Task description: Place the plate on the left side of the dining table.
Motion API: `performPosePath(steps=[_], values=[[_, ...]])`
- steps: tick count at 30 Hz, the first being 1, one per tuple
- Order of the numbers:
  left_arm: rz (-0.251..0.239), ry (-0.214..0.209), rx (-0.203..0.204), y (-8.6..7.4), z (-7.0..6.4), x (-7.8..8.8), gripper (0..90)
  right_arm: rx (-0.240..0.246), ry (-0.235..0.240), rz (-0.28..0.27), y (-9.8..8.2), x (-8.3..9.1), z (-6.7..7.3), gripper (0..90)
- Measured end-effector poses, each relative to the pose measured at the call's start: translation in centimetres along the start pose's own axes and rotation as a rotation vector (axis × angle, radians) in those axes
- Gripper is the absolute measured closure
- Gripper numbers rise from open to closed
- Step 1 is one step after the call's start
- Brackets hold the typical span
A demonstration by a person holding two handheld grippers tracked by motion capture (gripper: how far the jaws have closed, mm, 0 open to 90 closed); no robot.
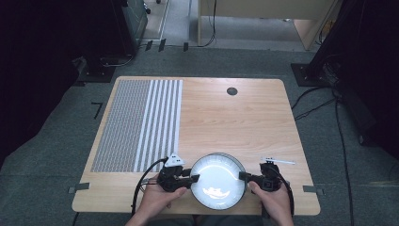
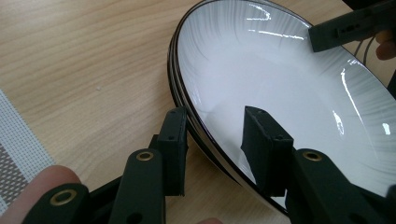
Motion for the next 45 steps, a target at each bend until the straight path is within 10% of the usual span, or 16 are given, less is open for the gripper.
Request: performPosePath(steps=[23,39,45], values=[[-0.046,0.047,0.053,0.2,1.0,1.0,68.4,-0.035,0.115,-0.121,0.2,-0.8,0.9,81.9],[-0.042,0.063,0.063,0.1,1.0,0.5,68.2,0.029,0.063,-0.070,-0.5,-1.5,1.2,69.6],[-0.042,0.057,0.060,0.1,0.9,0.5,68.2,0.040,0.010,0.035,-1.0,-1.6,1.1,66.9]])
Point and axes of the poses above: each handheld gripper's, and its own axes: x roughly backward along the jaws, y roughly out of its top, z roughly to its left, the point moved 6 cm from there along -x, roughly forward along the jaws, and after that the axes turned 12 degrees about -x, right-handed, at the moved point
